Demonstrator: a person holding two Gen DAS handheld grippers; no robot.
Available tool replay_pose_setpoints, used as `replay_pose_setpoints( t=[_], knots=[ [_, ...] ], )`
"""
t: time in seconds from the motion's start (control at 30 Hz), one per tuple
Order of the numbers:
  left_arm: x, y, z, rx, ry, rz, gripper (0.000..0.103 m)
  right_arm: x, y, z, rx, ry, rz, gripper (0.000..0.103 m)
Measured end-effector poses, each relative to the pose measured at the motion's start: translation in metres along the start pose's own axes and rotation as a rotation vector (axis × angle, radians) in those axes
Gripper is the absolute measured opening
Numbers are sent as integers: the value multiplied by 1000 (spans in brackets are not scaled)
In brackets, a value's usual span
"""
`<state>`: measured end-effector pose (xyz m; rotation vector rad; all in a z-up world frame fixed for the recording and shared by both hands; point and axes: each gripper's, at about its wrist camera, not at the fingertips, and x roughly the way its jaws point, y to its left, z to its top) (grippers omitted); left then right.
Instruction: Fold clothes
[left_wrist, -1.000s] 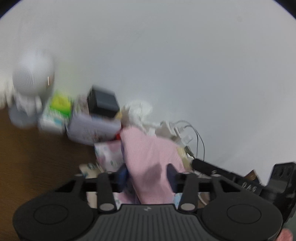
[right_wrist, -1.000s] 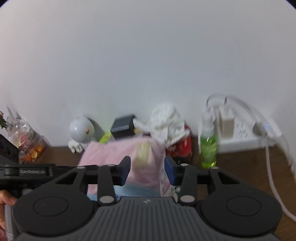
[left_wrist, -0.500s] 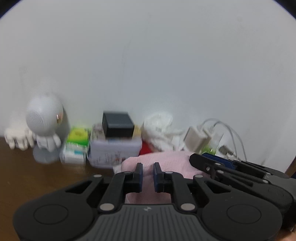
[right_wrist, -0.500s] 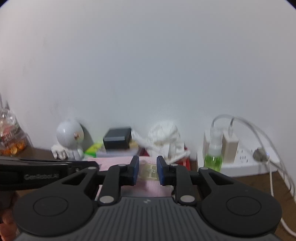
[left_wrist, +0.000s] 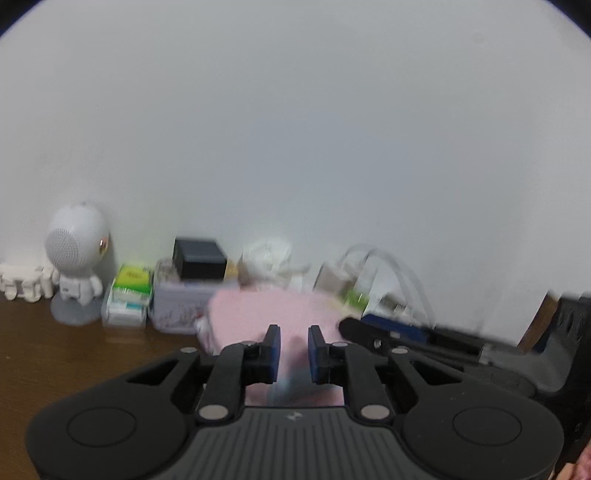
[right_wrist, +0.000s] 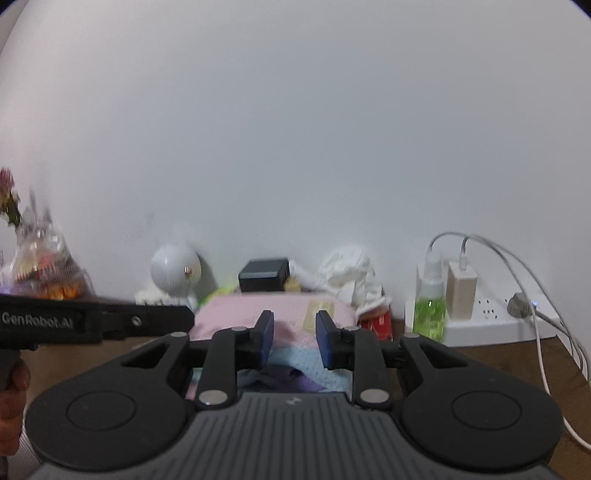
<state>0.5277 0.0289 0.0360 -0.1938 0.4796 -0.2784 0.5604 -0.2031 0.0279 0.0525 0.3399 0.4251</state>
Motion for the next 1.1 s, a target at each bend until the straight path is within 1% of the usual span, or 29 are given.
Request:
replay_pose_setpoints(
  t=[0.07, 0.17, 0.27, 0.3, 0.33, 0.37, 0.4, 0.47, 0.5, 0.53, 0.57, 0.63, 0.7, 0.8, 0.93, 1.1],
  knots=[
    [7, -2, -10, 18, 15, 33, 14, 2, 2, -8, -11, 2, -11, 25],
    [9, -4, -18, 45, 2, 51, 15, 1, 3, -16, -11, -3, -1, 26],
    [4, -4, -16, 49, -14, 55, 15, -2, 5, -16, -10, -14, -2, 28],
    [2, -4, -15, 48, -20, 55, 16, -2, 5, -16, -10, -18, -2, 31],
    [-1, -4, -14, 48, -29, 55, 21, -4, 5, -16, -10, -22, -2, 41],
    [-7, -3, -13, 52, -44, 58, 31, -9, 7, -16, -6, -37, 3, 47],
    [-15, -3, -13, 56, -60, 70, 37, -16, 9, -15, -12, -55, -3, 57],
    [-31, -3, -15, 60, -91, 104, 69, -32, 14, -15, -26, -85, -15, 61],
    [-40, -5, -18, 57, -109, 120, 77, -39, 15, -16, -23, -92, -19, 69],
    [-49, -6, -23, 54, -126, 133, 91, -46, 16, -17, -20, -98, -23, 80],
    [-58, -6, -28, 50, -142, 147, 99, -54, 17, -18, -21, -104, -27, 85],
    [-75, -7, -38, 43, -160, 176, 103, -69, 19, -21, -22, -115, -34, 103],
    [-89, -10, -50, 38, -166, 208, 103, -84, 24, -24, -28, -119, -40, 103],
    [-102, -16, -65, 29, -147, 258, 103, -104, 32, -29, -17, -113, -41, 103],
    [-122, -22, -80, 11, -136, 255, 103, -124, 43, -39, 3, -77, -37, 103],
    [-147, -35, -100, 25, -147, 272, 103, -150, 60, -55, 0, -48, -37, 103]
  ],
)
